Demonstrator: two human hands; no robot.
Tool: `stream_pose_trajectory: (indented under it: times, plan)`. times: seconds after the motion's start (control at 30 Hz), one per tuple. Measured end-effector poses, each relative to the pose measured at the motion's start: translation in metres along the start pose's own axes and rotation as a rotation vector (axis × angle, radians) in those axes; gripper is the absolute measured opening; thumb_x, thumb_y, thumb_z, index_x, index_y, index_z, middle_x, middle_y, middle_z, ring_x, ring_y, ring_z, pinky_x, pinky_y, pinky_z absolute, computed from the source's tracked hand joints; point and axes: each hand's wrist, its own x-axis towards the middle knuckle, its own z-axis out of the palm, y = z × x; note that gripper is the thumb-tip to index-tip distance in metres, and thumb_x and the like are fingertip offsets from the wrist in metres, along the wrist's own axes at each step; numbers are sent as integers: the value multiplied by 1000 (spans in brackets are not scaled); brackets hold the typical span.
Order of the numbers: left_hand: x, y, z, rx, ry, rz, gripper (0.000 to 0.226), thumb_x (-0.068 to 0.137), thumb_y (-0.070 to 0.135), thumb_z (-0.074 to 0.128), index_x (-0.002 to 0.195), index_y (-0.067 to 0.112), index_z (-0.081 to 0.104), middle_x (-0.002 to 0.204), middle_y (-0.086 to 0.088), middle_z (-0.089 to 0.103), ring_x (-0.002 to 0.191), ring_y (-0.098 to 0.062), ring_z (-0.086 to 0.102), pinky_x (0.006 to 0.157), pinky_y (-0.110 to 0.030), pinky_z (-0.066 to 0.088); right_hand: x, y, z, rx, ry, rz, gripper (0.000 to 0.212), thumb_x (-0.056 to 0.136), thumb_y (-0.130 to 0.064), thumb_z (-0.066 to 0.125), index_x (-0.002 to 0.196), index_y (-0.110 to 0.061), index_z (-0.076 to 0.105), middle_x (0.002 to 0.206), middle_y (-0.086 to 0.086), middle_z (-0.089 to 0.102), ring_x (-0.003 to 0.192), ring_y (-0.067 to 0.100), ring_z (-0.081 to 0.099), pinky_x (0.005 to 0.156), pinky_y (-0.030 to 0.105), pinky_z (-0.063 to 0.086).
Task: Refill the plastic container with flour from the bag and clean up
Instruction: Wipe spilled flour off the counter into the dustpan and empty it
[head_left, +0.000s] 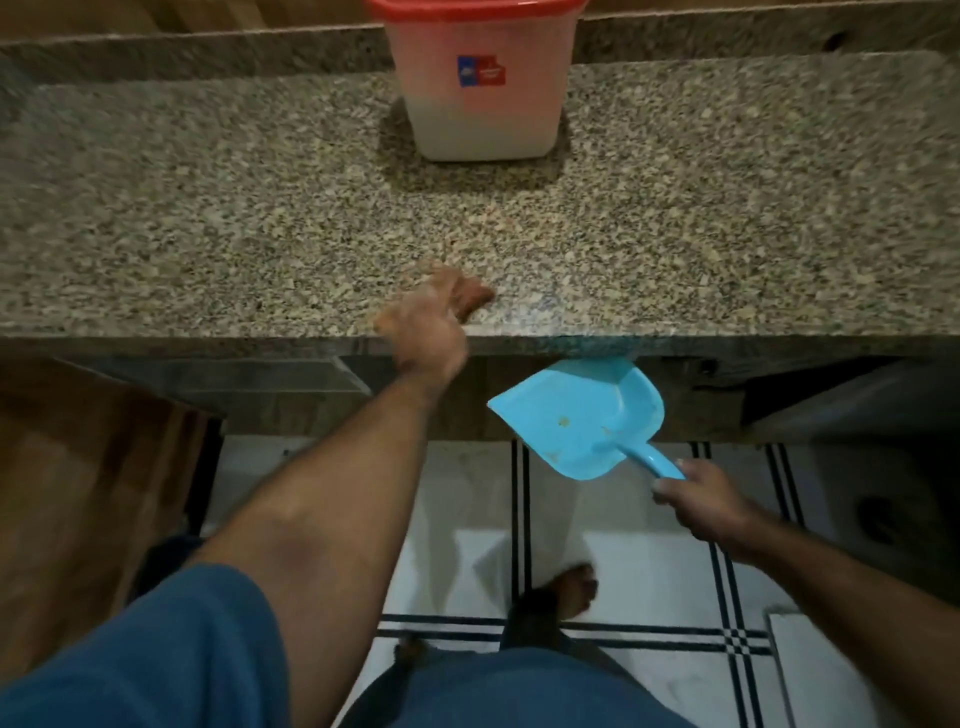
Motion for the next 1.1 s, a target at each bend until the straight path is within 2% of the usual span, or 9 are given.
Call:
stream_pose_trajectory:
  times: [0.1,0.27,0.37,0.5,0.57,0.67,0.87,1.0,1.1]
  plan:
    - [-18,18,28,-344,-295,259,59,96,14,40,143,43,63,123,9,75,110,-8,72,103,-37,60,-7,-26,38,49,-18,3,14,91,-10,69,101,-3,63,69,6,49,45,11,39,44,26,30]
    - [-74,24,-14,-615,-468,-18,31,113,23,46,143,17,54,118,-12,72,105,-34,71,89,-41,54,-23,-67,88,68,-3,-30,11,90,-11,67,98,-4,64,68,4,46,44,11,38,43,22,27]
    - [-73,-13,-37,-783,-303,-226,32,113,25,46,141,15,56,118,-9,71,107,-33,71,86,-38,56,-34,-81,109,68,15,-31,10,93,-12,66,99,-4,64,67,4,47,43,10,38,40,20,29]
    - [-57,-73,-84,-916,16,-402,26,115,20,44,129,3,57,88,-3,63,71,-21,62,46,-15,44,-53,-88,141,62,42,-12,12,94,-12,65,102,-5,64,70,5,49,44,11,39,39,20,30]
    - [-53,-107,-104,-986,102,-451,22,116,20,42,128,7,55,89,1,62,65,-11,59,41,-13,42,-64,-90,160,38,32,-1,13,95,-15,66,104,-6,64,72,6,51,46,10,39,39,21,32]
    - [-67,-160,-134,-1031,188,-520,17,116,22,41,125,16,54,97,3,63,81,-12,62,54,-11,51,-78,-96,190,-16,6,-9,16,95,-16,67,107,-5,64,75,8,53,48,10,41,41,24,34]
    - [-134,-283,-167,-955,183,-644,20,112,28,45,120,15,58,117,-13,69,110,-35,69,96,-45,58,-101,-128,268,-230,-72,-100,11,91,-12,69,97,-3,66,69,8,54,46,12,43,42,26,36]
    - [-187,-359,-192,-898,248,-770,16,112,28,47,115,16,57,113,-9,67,106,-30,67,87,-33,50,-108,-166,335,-432,-158,-202,4,89,-9,71,88,-6,68,63,4,57,39,8,46,37,22,37]
    - [-224,-415,-202,-915,381,-924,28,106,36,49,118,13,62,118,-11,71,106,-30,68,101,-42,55,-101,-196,396,-591,-263,-249,8,87,-13,73,91,-7,70,67,5,63,46,11,53,42,25,43]
